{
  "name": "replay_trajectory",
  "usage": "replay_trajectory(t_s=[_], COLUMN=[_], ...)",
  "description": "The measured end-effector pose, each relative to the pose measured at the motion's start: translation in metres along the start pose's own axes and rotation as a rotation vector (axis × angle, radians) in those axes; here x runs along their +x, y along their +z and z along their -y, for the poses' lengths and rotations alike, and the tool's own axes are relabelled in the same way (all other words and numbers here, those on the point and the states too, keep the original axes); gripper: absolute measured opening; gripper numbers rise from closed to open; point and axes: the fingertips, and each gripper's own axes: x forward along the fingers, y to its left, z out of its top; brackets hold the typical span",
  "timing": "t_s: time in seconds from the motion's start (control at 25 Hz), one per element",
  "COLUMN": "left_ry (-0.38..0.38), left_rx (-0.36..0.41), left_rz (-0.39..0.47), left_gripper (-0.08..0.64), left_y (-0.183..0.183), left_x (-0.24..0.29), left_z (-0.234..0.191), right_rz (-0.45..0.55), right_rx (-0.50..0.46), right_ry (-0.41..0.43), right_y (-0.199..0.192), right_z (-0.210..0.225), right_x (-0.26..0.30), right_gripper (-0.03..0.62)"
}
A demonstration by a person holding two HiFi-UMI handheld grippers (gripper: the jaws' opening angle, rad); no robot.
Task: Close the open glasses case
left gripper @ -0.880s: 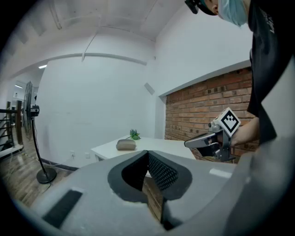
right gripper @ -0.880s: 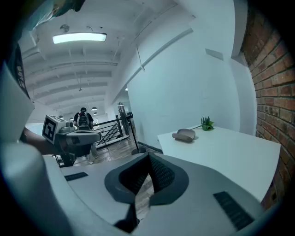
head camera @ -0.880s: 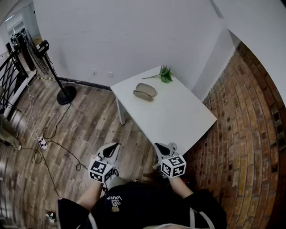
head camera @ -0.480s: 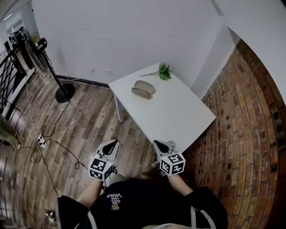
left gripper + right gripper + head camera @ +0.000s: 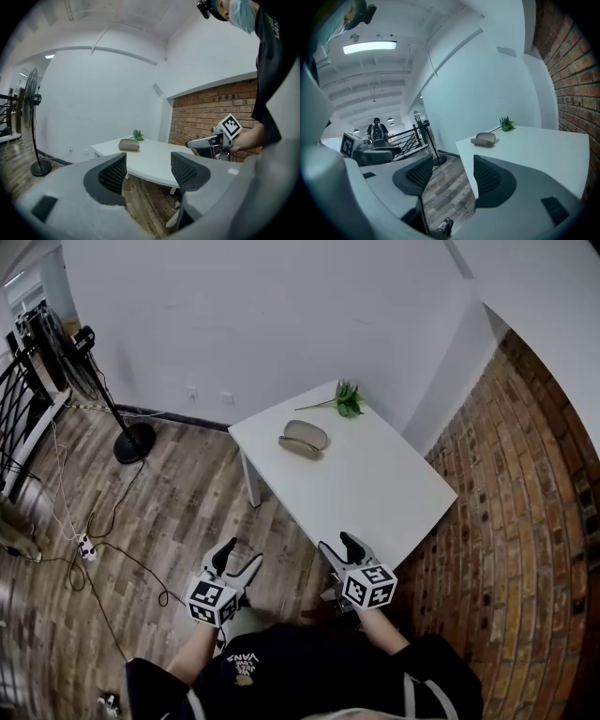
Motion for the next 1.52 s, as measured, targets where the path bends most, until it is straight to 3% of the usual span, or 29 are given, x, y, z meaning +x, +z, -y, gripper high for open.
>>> replay_trajectory(t_s=[0.64,0.92,1.12,1.32,1.52], left_ry=[-0.128,-0.226,-0.284,-0.357,-0.368], left_rx=[-0.013,0.009,-0.003,-0.009,-0.014], left_rz=[-0.057,-0.071,-0.092,-0.102,-0.108], left_gripper=[0.291,0.291,0.291,0.291,0.291], left_y=[0.025,0.037,0.037,0.035,0.035], left_x=[0.046,0.067,0.086,0.111,0.141], left_z=[-0.15,-0.203,-0.221,-0.213,-0.212], right_rz=[-0.002,0.092,0.127,0.124,0.12], right_rx=[0.078,0.175,0.219,0.248,0.269], right_ry=[-0.181,-0.286,-0.347,-0.412,-0.429], right_y=[0.037,0.056,0.058,0.052,0.049], right_z=[-0.001,-0.01,-0.013,0.001,0.024], right_x=[0.125,0.165,0.175,0.171,0.176], right_gripper=[0.258,0.261,0.261,0.258,0.258])
